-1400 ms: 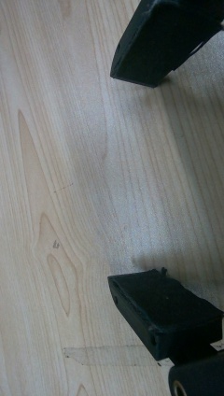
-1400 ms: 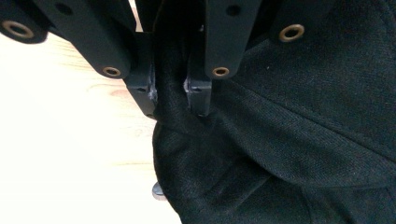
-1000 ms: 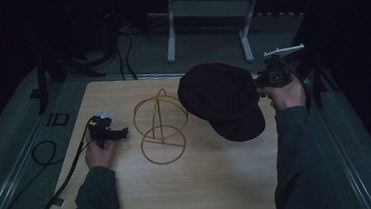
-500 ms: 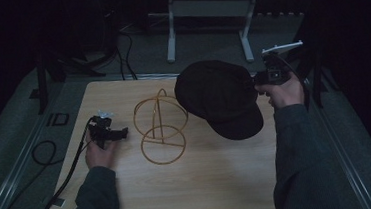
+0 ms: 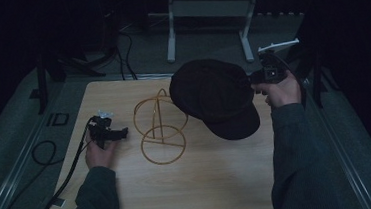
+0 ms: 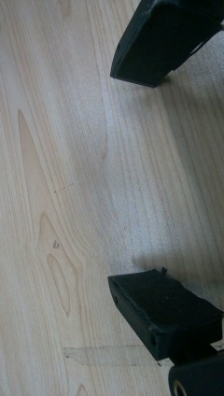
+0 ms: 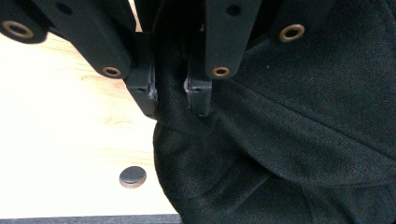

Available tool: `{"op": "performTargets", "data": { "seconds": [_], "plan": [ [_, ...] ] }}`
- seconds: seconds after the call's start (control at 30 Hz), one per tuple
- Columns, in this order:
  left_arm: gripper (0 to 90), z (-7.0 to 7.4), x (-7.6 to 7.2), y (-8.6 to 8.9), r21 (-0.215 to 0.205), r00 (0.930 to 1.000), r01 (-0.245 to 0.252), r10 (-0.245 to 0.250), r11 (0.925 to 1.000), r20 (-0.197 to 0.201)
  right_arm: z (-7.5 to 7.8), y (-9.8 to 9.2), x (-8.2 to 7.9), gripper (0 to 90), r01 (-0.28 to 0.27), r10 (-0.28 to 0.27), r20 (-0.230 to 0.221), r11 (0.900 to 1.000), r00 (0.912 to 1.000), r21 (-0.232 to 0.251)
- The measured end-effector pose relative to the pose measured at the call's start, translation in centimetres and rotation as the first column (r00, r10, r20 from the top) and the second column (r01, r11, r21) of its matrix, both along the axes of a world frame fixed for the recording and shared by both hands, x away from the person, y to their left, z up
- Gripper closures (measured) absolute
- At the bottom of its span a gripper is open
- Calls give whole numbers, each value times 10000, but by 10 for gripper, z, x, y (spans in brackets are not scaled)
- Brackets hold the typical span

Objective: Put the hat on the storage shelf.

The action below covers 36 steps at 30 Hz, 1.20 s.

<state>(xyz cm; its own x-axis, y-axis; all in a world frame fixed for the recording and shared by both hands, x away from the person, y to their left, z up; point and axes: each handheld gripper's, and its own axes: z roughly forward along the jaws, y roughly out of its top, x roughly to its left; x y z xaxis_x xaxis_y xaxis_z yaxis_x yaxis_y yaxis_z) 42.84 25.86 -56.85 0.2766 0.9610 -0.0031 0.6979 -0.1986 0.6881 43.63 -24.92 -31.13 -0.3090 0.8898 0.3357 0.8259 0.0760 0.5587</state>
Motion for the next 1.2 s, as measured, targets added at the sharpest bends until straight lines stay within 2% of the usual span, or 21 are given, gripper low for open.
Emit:
{"op": "performTargets", "data": {
  "seconds": [0.73,1.2],
  "plan": [
    [33,0,0,0,-3,10000,3,-3,10000,0,11,20,2,784,-347,343,169,9991,9993,239],
    [33,0,0,0,-14,10000,0,0,10000,4,17,36,4,784,-625,623,234,9980,9978,108]
  ]
}}
